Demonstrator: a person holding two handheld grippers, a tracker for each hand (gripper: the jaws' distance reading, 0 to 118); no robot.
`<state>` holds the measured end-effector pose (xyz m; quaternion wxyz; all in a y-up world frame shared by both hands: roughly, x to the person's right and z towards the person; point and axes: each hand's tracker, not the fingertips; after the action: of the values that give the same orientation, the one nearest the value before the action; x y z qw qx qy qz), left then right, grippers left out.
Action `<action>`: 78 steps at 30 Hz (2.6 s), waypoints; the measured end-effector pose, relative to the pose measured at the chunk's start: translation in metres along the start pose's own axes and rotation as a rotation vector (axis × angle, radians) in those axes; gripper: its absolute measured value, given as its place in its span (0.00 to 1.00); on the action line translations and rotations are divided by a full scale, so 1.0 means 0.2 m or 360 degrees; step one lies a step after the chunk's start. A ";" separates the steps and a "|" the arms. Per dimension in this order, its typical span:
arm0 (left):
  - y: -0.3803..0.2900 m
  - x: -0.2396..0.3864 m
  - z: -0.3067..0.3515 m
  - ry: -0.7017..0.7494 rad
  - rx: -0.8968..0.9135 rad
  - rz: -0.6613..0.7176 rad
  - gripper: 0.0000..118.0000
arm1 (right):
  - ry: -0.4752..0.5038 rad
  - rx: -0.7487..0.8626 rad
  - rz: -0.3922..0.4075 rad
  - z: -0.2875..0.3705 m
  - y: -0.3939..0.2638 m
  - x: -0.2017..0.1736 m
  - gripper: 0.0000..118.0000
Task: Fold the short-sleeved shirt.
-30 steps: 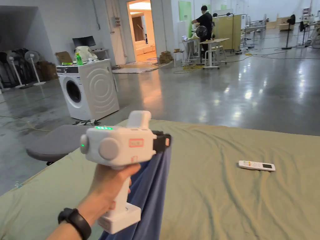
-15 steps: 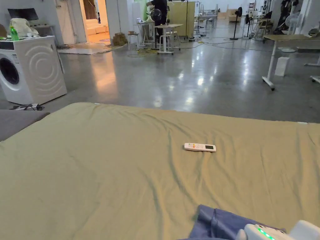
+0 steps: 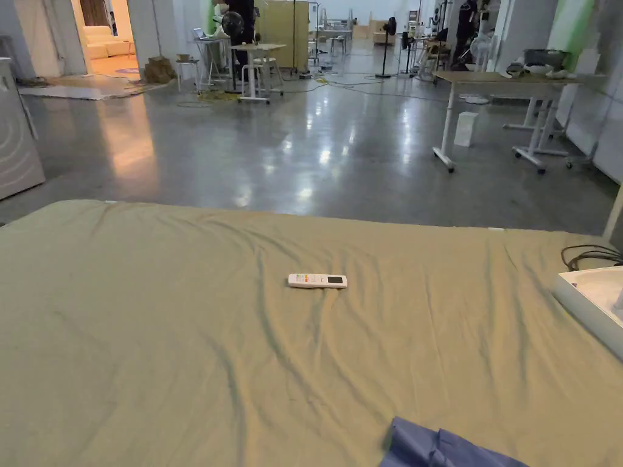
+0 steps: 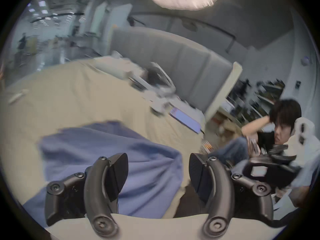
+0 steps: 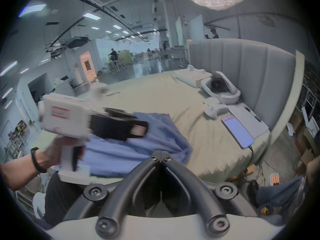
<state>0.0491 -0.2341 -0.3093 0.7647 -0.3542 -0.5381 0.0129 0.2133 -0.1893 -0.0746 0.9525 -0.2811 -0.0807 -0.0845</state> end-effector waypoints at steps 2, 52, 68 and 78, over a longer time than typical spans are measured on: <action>0.05 -0.05 0.40 0.0257 0.0241 -0.0037 0.65 | 0.0074 0.0063 0.0040 -0.04 0.07 -0.05 0.00; -0.48 0.20 1.65 0.1455 0.0646 0.0181 0.58 | 0.0315 0.0420 0.0349 0.05 0.29 -0.43 0.00; -0.52 -0.96 0.89 0.1155 -0.0073 0.0732 0.81 | 0.0207 0.0166 0.0278 -0.09 0.17 -0.28 0.00; -0.49 -1.06 0.71 0.1256 -0.0245 0.0675 0.44 | 0.0142 0.0015 0.0190 -0.16 0.09 -0.19 0.00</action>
<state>-0.1933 -0.3177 -0.4028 0.8632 -0.4902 -0.1205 -0.0068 0.1824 -0.1872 -0.1177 0.9598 -0.2769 -0.0217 -0.0397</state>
